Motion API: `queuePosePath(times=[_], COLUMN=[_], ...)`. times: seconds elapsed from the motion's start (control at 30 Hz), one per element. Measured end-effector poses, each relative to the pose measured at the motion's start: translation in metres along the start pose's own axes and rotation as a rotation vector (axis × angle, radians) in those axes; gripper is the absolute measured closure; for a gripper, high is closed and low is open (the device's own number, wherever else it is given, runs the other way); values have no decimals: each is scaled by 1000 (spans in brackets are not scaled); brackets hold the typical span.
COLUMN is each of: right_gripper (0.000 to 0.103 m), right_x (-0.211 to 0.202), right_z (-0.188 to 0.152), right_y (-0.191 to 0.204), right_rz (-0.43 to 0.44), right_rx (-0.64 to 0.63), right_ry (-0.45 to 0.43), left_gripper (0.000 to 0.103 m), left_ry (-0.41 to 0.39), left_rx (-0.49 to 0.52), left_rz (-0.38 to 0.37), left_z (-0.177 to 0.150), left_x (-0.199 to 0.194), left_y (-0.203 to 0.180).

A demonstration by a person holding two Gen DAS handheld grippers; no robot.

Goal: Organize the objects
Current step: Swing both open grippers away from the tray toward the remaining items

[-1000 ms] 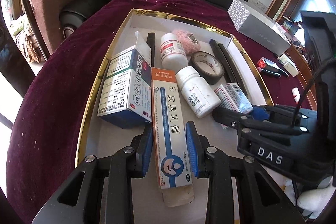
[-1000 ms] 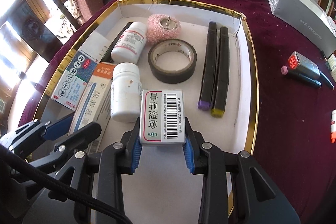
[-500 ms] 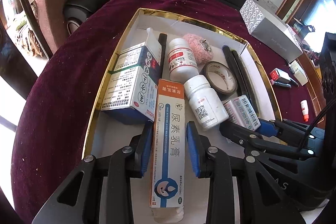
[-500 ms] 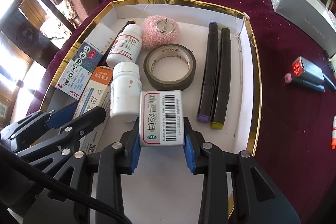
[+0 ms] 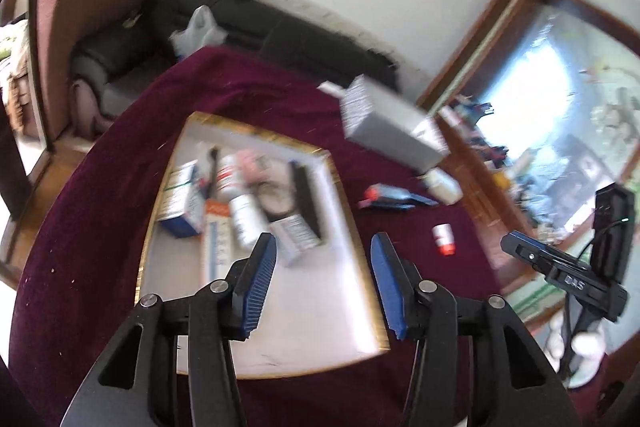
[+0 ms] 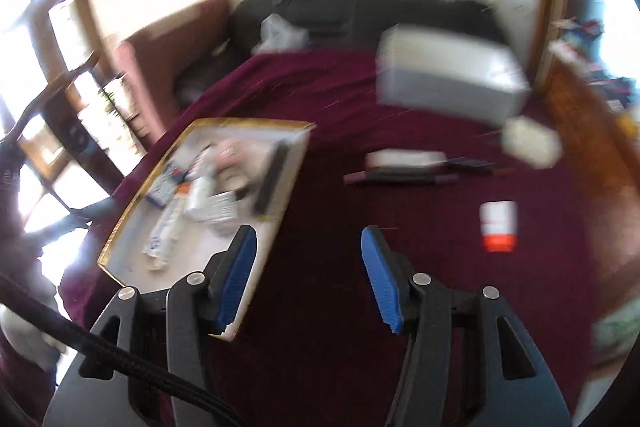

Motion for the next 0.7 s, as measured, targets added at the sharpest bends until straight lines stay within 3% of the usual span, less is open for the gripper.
queuePosePath(times=[0.1, 0.13, 0.2, 0.27, 0.37, 0.43, 0.57, 0.63, 0.7], right_gripper=[47, 44, 41, 33, 32, 32, 32, 31, 27], right_x=[-76, -106, -163, -220, -303, -363, -479, -530, -579], right_z=[19, 25, 37, 51, 71, 81, 96, 99, 102], right_y=[-55, -70, -100, -129, -163, -185, -216, -223, -222], right_rz=[-108, -152, -284, -438, -624, -713, -931, -1069, -1238], right_rx=[46, 56, 55, 30, 41, 99, 227, 272, 299], right_ry=[-93, -130, -211, -289, -371, -445, -579, -621, -644], left_gripper=[59, 59, 59, 59, 58, 58, 58, 58, 58], left_ry=[-102, -146, -254, -385, -518, -593, -798, -866, -869], left_rx=[41, 61, 123, 213, 281, 271, 249, 214, 186], left_rz=[-72, -63, 30, 204, 511, 695, 1158, 1367, 1501], left_z=[31, 41, 62, 88, 129, 156, 213, 233, 244], left_x=[-49, -69, -115, -167, -237, -287, -417, -479, -520], left_y=[-28, -32, -37, -37, -21, -6, 10, 13, 16])
Point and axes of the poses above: each gripper's, at about its wrist camera, not at the fingertips, and x roughly the way its jaws point, y to its left, z to its top, the point moved 6 cm from there along x, roughly the way its jaws point, and after that the axes turned 5 degrees about x, right-handed, at the moved point
